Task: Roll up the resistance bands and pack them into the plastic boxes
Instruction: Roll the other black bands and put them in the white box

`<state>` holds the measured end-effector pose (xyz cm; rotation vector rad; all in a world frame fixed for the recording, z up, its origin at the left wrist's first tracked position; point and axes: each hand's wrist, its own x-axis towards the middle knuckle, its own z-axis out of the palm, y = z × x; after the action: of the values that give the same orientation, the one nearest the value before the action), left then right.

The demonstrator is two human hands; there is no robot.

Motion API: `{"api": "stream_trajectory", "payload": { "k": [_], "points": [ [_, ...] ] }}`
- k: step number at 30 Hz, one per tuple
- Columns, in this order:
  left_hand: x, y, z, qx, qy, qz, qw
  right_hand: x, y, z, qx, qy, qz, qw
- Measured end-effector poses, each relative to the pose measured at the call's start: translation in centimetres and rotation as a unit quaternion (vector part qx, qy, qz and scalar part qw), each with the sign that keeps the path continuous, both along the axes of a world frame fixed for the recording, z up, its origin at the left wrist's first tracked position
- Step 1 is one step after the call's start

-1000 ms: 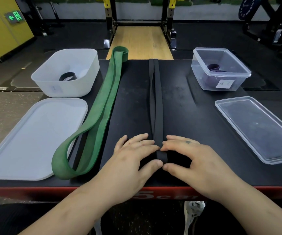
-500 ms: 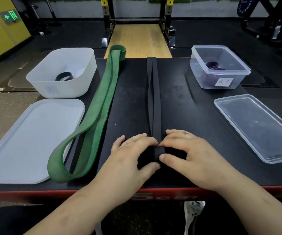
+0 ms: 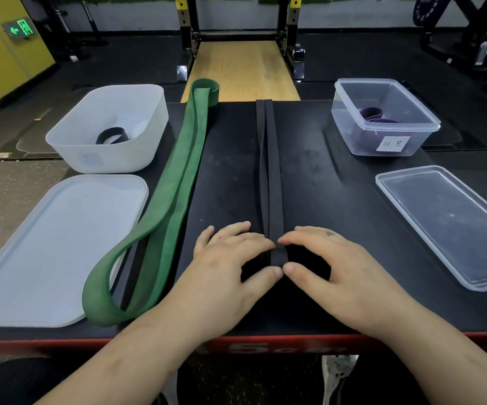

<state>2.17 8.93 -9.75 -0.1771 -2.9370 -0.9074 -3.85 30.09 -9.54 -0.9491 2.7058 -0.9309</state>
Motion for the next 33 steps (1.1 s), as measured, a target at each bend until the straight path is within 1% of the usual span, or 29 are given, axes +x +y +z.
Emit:
{"api": "stream_trajectory", "payload": {
  "k": [6, 11, 20, 27, 30, 33],
  "points": [
    [-0.6, -0.1, 0.1, 0.013, -0.023, 0.001, 1.000, 0.0, -0.1, 0.2, 0.024, -0.019, 0.007, 0.999],
    [-1.0, -0.2, 0.2, 0.016, -0.029, -0.001, 0.999, -0.2, -0.3, 0.0, 0.022, -0.025, 0.004, 0.999],
    [-0.8, -0.1, 0.0, 0.015, -0.029, -0.007, 0.999, -0.7, -0.6, 0.0, 0.001, -0.015, 0.020, 1.000],
    [-0.6, -0.1, 0.0, 0.021, -0.015, -0.009, 1.000, -1.3, -0.3, -0.3, 0.006, -0.017, 0.031, 0.999],
    [-0.5, -0.3, 0.0, 0.011, -0.020, -0.024, 0.999, -1.5, -0.4, -0.5, 0.002, 0.000, 0.032, 0.999],
    [-0.5, 0.1, -0.2, 0.002, -0.003, -0.013, 1.000, -1.4, -0.5, -0.6, -0.014, 0.029, 0.033, 0.999]
  ]
}}
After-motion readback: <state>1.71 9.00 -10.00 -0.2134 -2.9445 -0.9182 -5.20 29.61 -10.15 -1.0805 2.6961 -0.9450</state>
